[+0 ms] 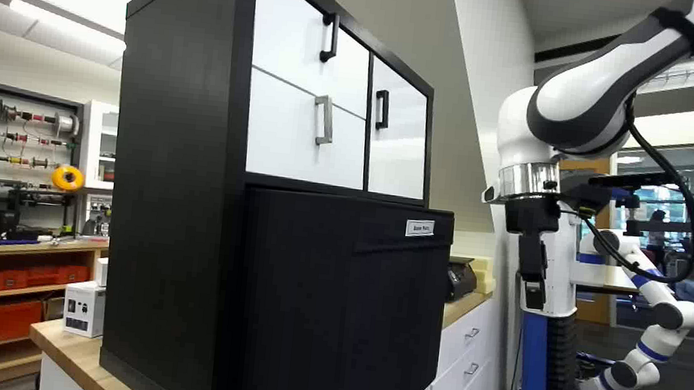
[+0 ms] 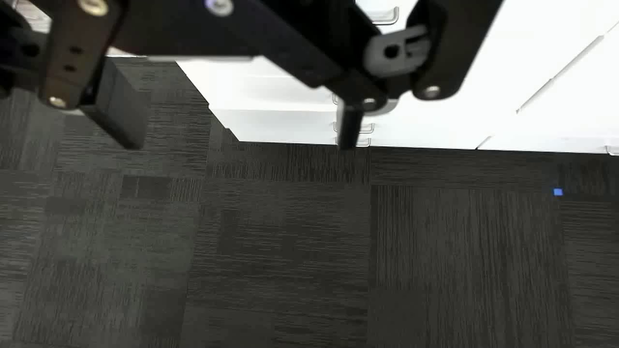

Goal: Push the box into the shelf

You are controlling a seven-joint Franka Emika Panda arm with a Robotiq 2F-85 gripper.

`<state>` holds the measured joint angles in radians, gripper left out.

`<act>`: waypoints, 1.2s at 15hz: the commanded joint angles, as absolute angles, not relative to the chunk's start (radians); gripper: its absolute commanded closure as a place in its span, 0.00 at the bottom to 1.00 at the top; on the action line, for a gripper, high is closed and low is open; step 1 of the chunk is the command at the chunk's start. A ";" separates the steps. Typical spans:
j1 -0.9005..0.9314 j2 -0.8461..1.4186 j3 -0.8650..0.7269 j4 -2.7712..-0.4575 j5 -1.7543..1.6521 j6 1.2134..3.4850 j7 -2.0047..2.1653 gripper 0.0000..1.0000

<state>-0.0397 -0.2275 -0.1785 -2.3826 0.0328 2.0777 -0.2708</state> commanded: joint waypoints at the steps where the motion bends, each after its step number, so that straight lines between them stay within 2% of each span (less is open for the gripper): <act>1: -0.055 -0.227 -0.163 -2.381 0.037 2.076 -0.273 0.00; 18: -0.048 -0.248 -0.137 -2.416 0.063 2.148 -0.233 0.00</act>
